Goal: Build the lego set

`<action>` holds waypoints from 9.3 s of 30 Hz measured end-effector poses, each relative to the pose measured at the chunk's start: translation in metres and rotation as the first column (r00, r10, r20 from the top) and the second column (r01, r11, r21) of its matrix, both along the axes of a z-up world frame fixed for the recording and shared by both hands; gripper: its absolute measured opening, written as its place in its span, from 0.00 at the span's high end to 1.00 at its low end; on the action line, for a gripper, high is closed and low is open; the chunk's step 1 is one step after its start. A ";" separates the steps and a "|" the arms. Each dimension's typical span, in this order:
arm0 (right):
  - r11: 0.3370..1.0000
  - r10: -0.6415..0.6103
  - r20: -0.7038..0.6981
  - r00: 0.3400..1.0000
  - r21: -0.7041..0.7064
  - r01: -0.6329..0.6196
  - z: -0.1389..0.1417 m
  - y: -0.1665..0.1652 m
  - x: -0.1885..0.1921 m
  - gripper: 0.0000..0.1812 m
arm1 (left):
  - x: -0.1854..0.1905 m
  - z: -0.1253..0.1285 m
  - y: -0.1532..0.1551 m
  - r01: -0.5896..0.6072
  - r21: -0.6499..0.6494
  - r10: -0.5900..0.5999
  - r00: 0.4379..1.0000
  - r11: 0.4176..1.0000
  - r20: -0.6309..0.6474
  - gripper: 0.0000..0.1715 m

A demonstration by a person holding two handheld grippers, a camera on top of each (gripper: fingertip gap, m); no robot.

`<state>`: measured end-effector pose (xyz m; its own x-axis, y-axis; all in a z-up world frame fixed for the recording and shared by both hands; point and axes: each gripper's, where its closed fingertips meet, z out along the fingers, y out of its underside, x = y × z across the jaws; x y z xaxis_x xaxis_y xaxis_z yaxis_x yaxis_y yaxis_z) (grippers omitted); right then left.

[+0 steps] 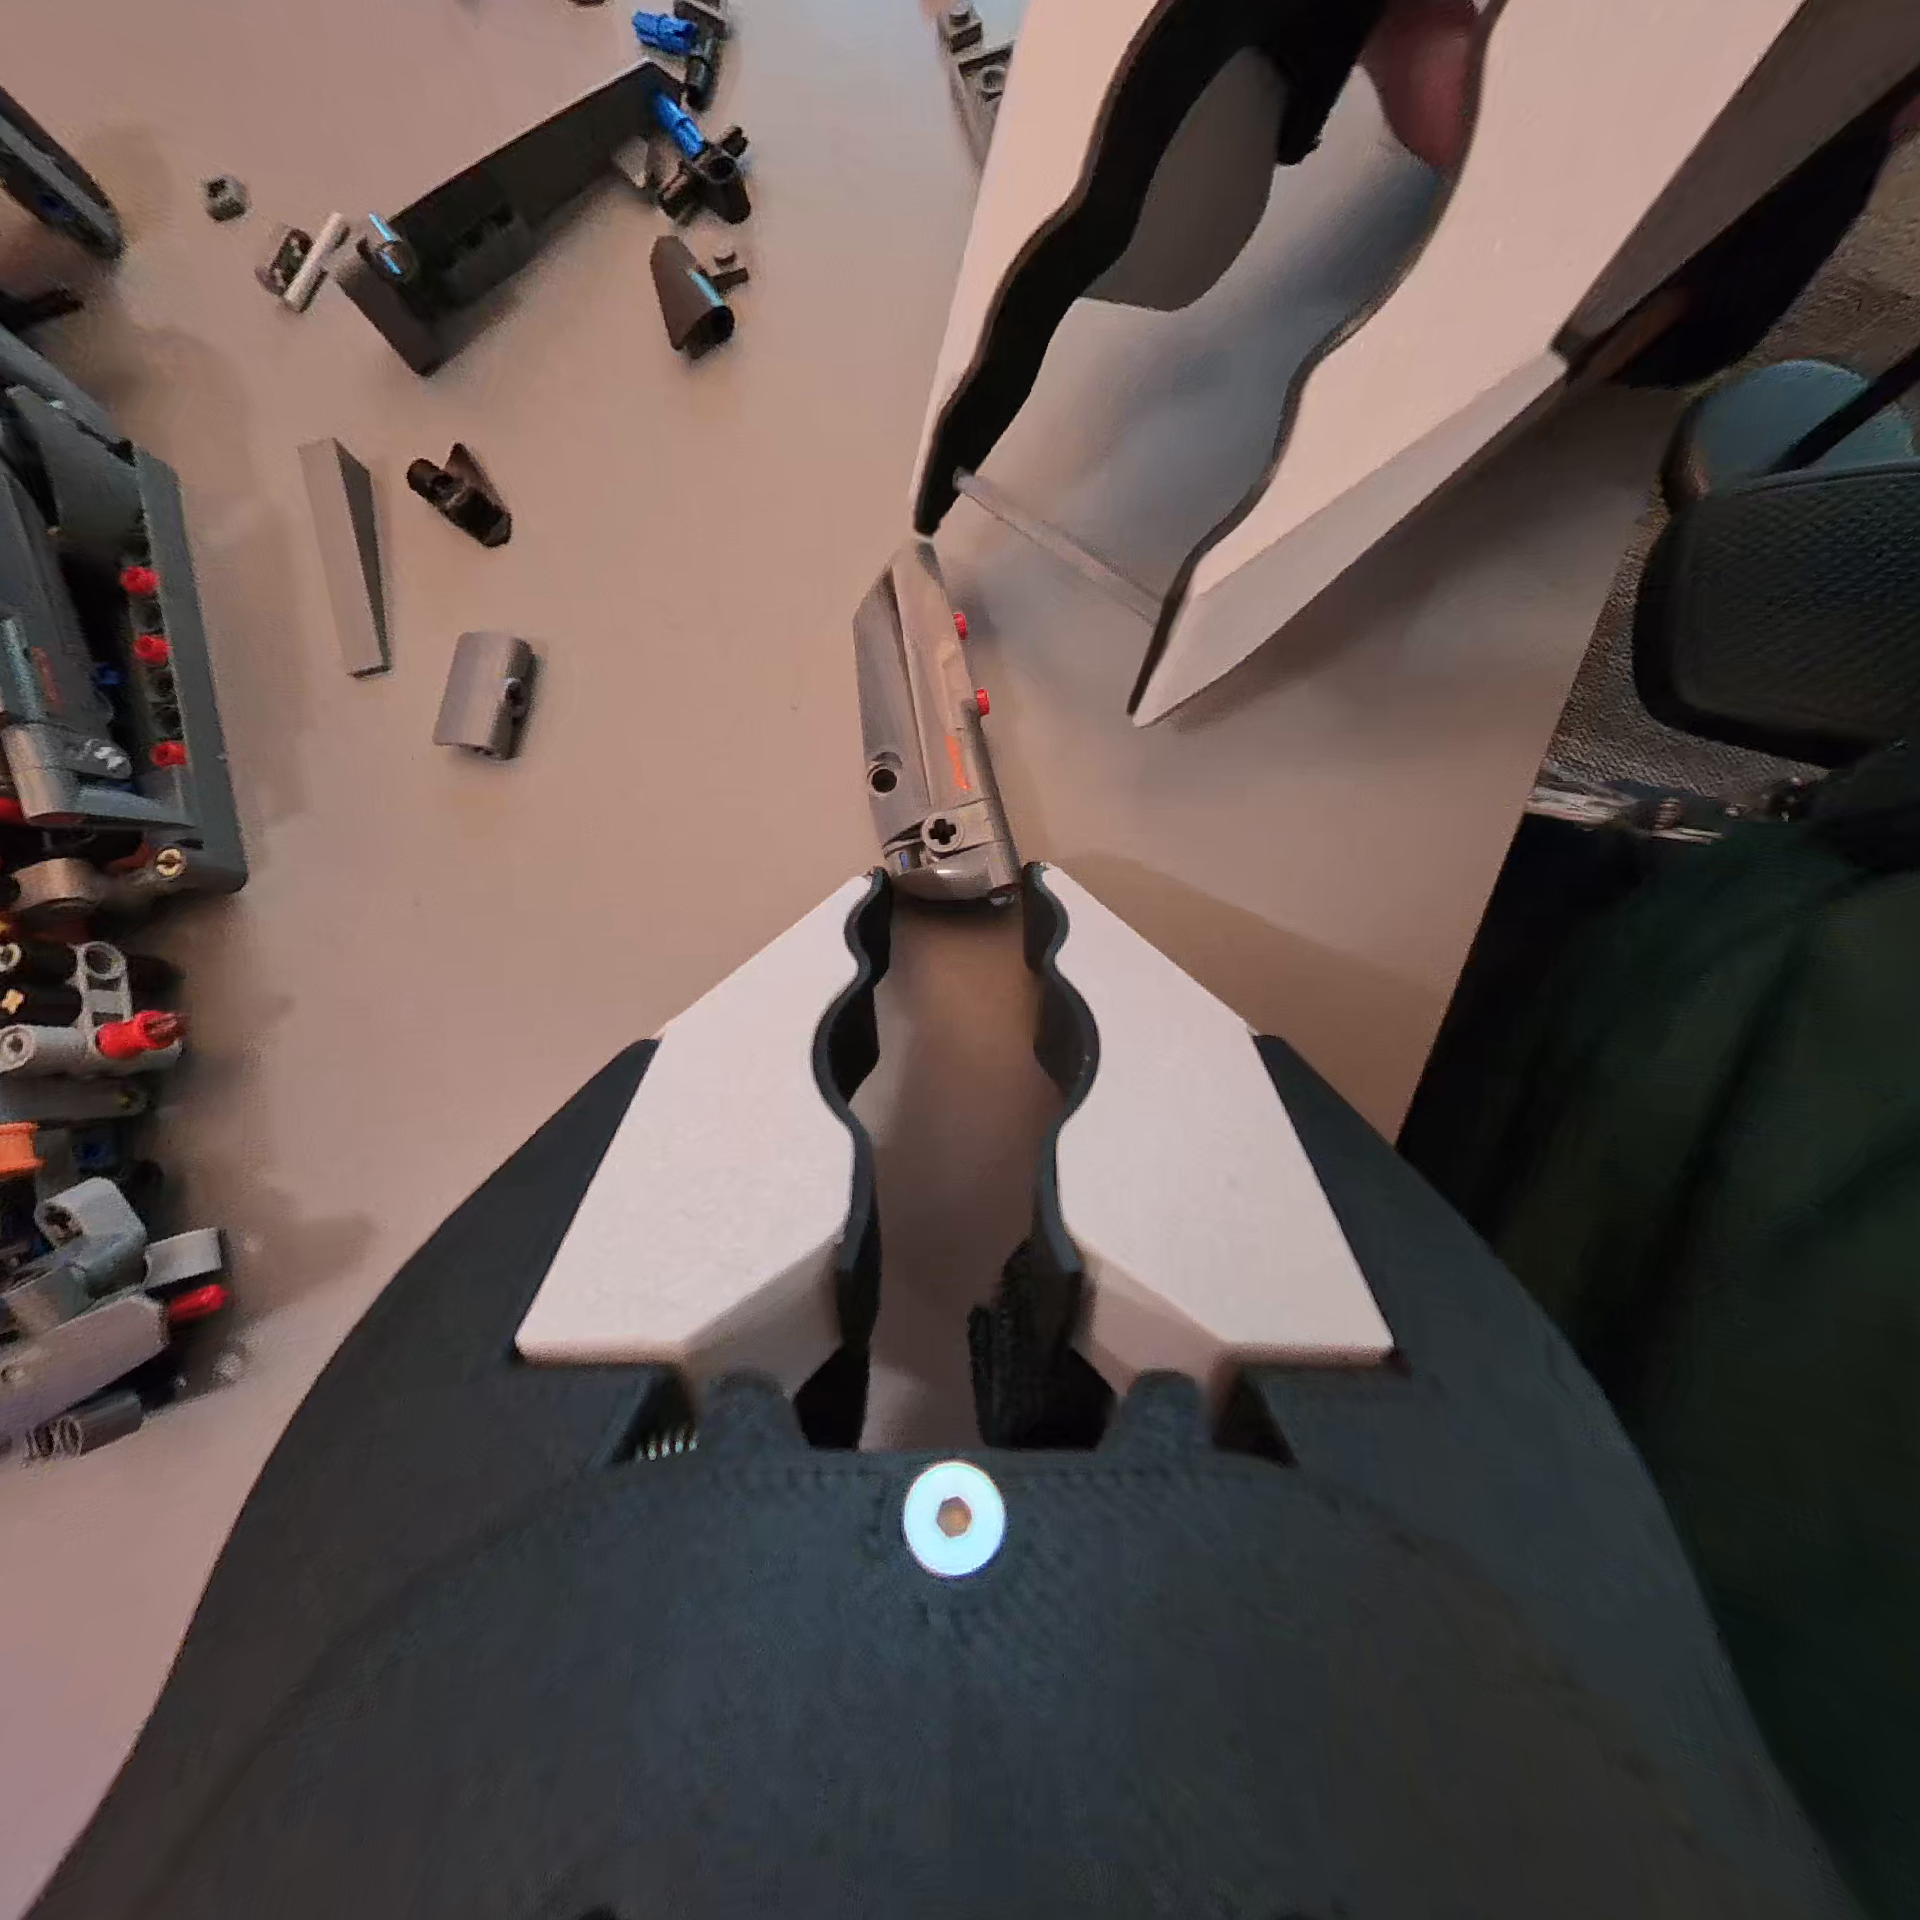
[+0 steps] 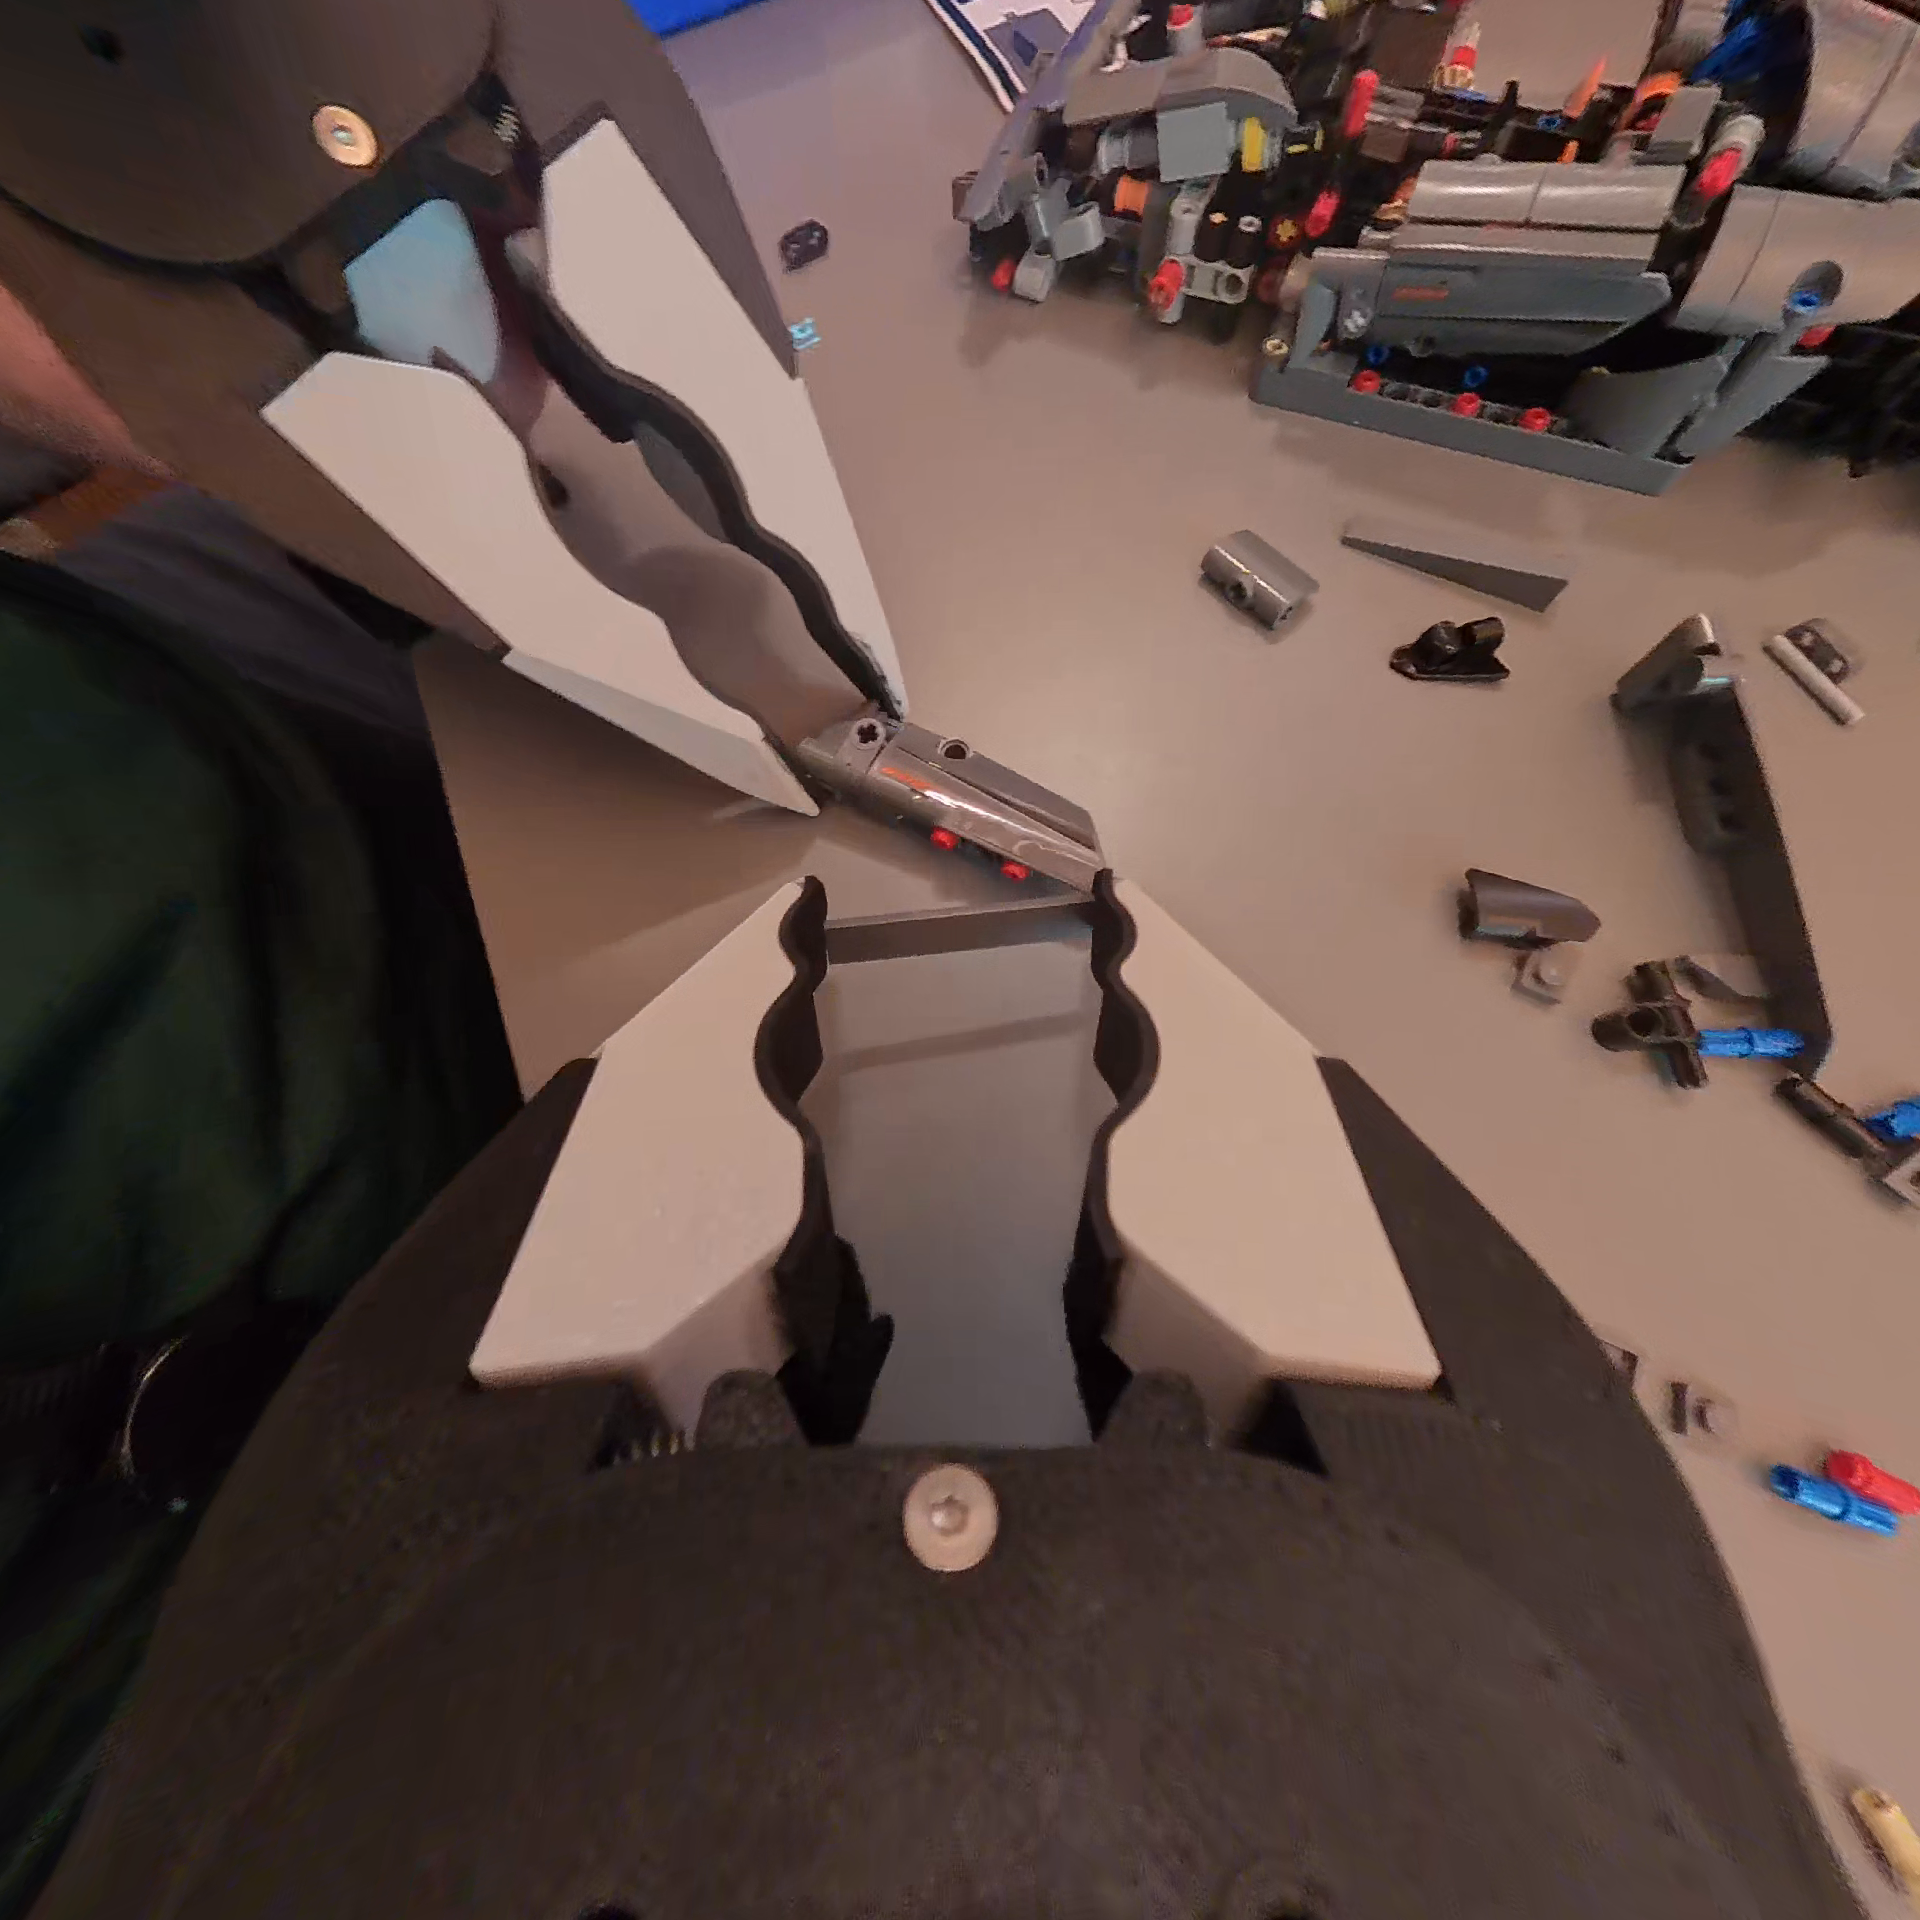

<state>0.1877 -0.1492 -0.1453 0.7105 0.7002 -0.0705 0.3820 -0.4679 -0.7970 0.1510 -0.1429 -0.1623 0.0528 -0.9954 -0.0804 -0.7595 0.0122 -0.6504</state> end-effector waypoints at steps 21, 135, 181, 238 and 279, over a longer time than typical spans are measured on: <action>0.994 -0.111 -0.122 0.986 0.007 0.113 0.018 0.022 0.002 0.73 | 0.015 0.006 0.013 -0.133 -0.214 0.159 0.982 0.968 0.107 0.88; 0.981 0.158 -0.256 0.954 0.147 -0.123 0.113 0.060 -0.067 0.72 | -0.009 0.126 0.030 0.306 -0.261 0.021 0.612 0.916 0.790 0.63; 0.995 0.098 -0.376 0.921 0.068 -0.078 0.074 0.025 -0.027 0.97 | 0.003 0.123 0.018 0.470 -0.291 -0.123 0.671 0.833 0.732 0.81; 0.897 -0.075 0.185 0.980 0.442 -0.015 0.078 0.049 -0.008 0.98 | 0.008 0.095 0.069 0.243 -0.613 0.252 0.753 0.752 0.608 0.93; 0.996 0.074 0.201 0.977 0.043 -0.084 -0.005 0.071 0.015 0.82 | 0.017 0.063 0.073 0.110 -0.620 0.245 0.854 0.777 0.458 0.88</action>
